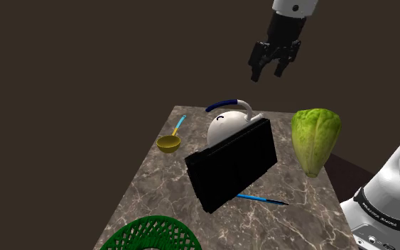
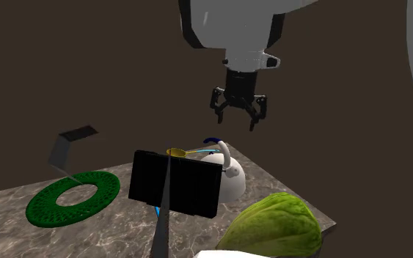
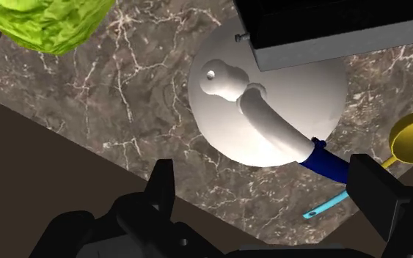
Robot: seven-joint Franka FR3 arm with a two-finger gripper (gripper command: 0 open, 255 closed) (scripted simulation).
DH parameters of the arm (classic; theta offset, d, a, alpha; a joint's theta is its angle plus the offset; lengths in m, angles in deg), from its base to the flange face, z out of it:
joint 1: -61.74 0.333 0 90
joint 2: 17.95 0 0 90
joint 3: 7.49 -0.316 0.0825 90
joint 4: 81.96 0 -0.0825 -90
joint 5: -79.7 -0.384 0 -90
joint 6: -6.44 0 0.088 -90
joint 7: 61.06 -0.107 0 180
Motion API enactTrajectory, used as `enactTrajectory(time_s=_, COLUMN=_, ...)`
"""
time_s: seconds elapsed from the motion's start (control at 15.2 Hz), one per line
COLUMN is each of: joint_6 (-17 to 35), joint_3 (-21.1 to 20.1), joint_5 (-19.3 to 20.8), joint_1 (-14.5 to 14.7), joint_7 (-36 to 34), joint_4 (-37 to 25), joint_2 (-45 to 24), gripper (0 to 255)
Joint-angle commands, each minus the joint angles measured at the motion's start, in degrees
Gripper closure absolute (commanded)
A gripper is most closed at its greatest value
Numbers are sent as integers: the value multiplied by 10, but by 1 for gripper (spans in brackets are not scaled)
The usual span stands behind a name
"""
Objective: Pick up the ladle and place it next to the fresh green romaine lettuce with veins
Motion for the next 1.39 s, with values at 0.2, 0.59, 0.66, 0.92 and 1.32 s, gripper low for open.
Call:
enactTrajectory(time_s=0.2, joint_6=63, joint_3=-57, joint_5=-24, joint_1=-8, joint_7=-106, joint_4=-10, joint_2=-76, gripper=0)
enactTrajectory(time_s=0.59, joint_6=135, joint_3=-121, joint_5=-25, joint_1=-22, joint_7=-235, joint_4=-51, joint_2=-191, gripper=0)
enactTrajectory(time_s=0.66, joint_6=146, joint_3=-130, joint_5=-21, joint_1=-24, joint_7=-257, joint_4=-61, joint_2=-212, gripper=0)
enactTrajectory(time_s=0.92, joint_6=185, joint_3=-168, joint_5=5, joint_1=-37, joint_7=-350, joint_4=-108, joint_2=-303, gripper=0)
enactTrajectory(time_s=1.32, joint_6=213, joint_3=-191, joint_5=40, joint_1=-49, joint_7=-411, joint_4=-162, joint_2=-300, gripper=0)
